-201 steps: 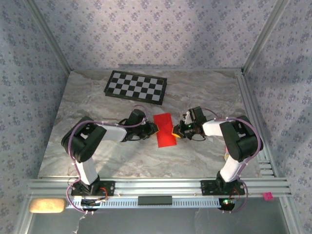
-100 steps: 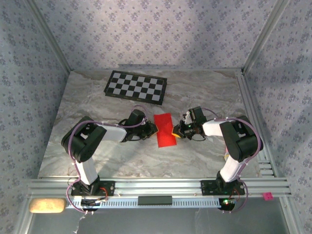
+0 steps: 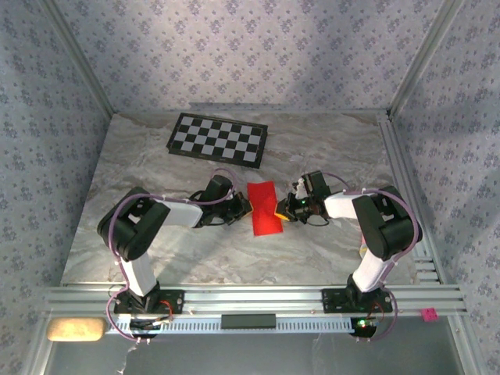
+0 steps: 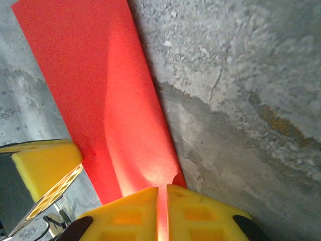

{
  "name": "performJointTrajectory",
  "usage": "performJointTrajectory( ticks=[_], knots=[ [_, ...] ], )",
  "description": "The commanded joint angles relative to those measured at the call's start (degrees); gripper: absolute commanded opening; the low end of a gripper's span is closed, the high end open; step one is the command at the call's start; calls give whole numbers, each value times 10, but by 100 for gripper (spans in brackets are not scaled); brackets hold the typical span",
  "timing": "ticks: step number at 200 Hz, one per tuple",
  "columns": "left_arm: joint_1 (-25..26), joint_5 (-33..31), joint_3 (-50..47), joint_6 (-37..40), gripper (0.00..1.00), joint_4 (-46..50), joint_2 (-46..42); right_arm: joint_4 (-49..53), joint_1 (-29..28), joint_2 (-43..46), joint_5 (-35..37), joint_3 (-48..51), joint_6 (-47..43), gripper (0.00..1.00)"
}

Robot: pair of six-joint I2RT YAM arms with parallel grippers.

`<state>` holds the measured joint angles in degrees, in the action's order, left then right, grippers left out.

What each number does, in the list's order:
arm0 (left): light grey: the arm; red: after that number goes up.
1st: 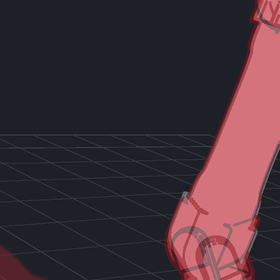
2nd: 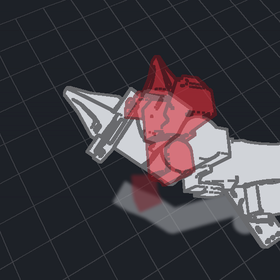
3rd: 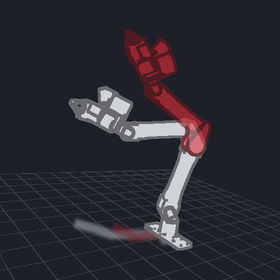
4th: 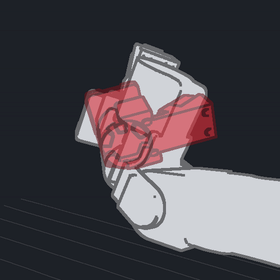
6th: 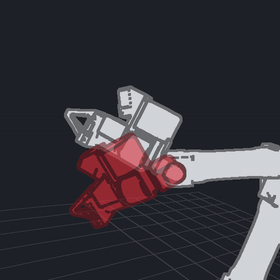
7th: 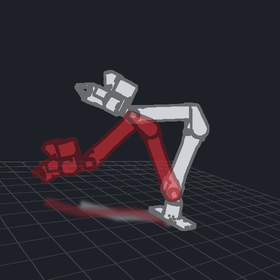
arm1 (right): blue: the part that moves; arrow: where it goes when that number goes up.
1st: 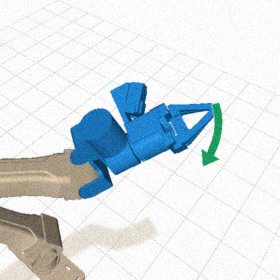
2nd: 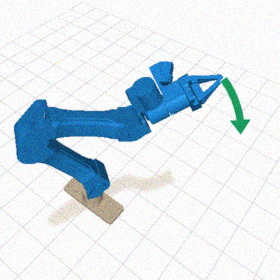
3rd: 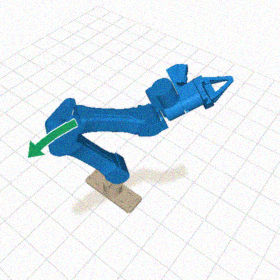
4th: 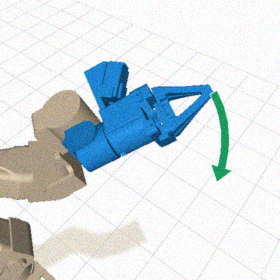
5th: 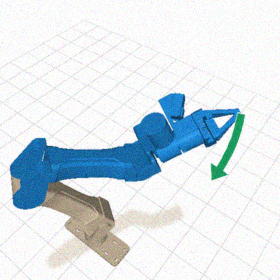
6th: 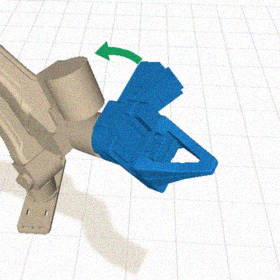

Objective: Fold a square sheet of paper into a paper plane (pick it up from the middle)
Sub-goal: Third fold the triangle at the center of the table.

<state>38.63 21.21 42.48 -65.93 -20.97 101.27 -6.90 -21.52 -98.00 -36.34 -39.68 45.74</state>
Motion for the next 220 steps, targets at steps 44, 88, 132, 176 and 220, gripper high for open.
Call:
performJointTrajectory(
  ticks=[44, 88, 132, 176, 220],
  knots=[
    [-1, -1, 3, -17, 1, 60, -47, 52, -9, 56, 38, 5, -37, 32],
    [-3, 13, 18, -40, 0, 94, -51, 71, -24, 152, 76, 19, -110, 42],
    [-8, 19, 30, -57, 0, 125, -65, 45, -131, 280, 225, 69, -283, 43],
    [-20, 30, 34, -61, 0, 129, -72, 19, -275, 313, 347, 106, -491, 48],
    [-22, 35, 34, -64, 0, 130, -73, -57, -369, 266, 442, 120, -583, 55]
  ],
)
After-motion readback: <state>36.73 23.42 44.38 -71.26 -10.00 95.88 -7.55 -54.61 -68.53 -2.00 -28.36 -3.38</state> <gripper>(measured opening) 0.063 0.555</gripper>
